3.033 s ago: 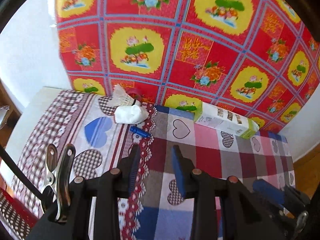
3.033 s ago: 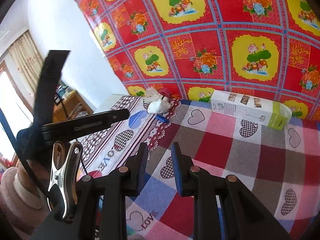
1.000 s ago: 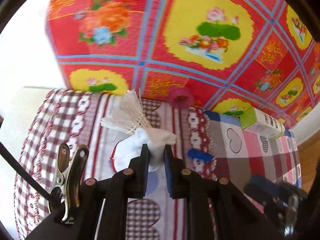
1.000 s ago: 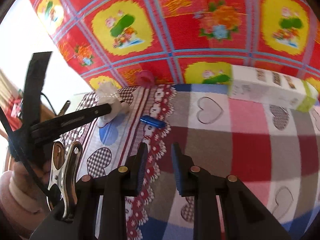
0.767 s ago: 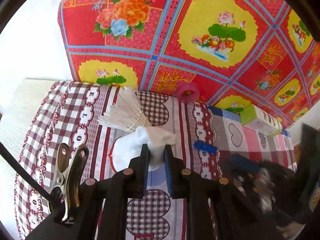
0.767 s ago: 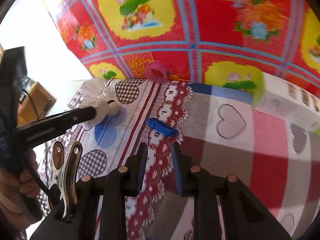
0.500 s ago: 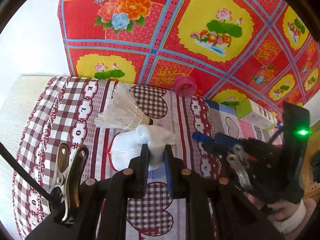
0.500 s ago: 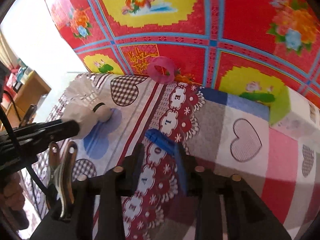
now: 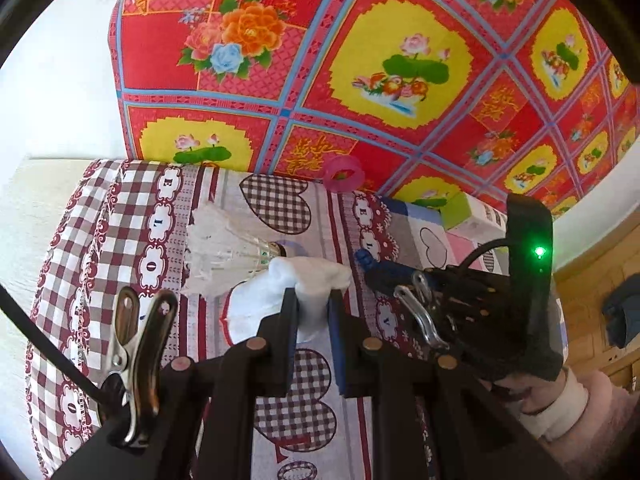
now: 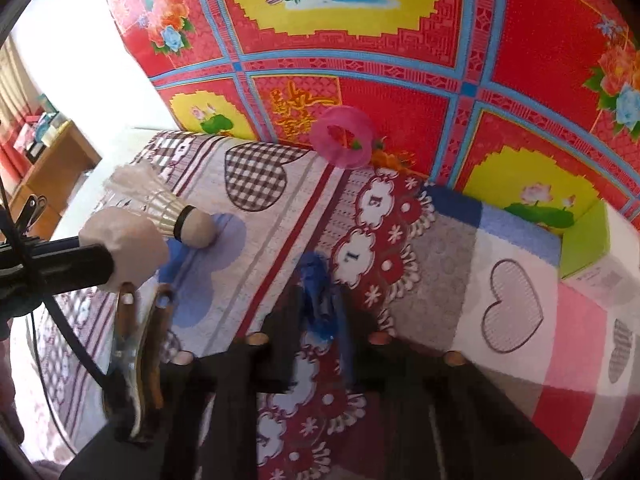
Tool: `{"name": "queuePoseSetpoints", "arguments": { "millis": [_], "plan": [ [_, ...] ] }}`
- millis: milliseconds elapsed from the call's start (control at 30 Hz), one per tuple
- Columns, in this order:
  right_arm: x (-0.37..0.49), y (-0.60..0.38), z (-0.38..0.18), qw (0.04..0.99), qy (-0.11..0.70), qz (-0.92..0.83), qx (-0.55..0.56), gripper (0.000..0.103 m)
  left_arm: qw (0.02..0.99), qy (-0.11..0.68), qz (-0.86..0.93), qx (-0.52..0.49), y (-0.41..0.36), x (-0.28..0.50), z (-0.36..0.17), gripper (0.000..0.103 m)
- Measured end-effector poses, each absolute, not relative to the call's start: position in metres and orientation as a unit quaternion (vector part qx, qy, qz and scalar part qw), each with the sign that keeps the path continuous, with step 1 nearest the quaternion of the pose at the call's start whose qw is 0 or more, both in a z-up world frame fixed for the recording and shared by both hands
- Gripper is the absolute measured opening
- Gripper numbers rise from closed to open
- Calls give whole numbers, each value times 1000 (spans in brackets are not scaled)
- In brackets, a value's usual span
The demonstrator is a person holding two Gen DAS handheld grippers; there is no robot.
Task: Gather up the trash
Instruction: 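Grasp the blue marker with the right tool while the left tool holds the sock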
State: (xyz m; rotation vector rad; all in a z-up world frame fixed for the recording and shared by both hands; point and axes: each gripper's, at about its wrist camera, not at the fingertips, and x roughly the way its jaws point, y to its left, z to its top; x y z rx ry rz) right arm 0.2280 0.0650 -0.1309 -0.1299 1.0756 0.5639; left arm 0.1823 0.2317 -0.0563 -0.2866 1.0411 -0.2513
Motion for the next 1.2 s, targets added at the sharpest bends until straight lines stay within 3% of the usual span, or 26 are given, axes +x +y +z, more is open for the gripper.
{"name": "queuePoseSetpoints", "arguments": {
  "millis": [500,1200],
  "plan": [
    [204,33,-110,828,498,256,26,16,826,516,-186,-130,198,171,-60,15],
    [192,14,-119,825,518,225,6,16,805,556,-174,-110,197,154,-88,15]
  ]
}}
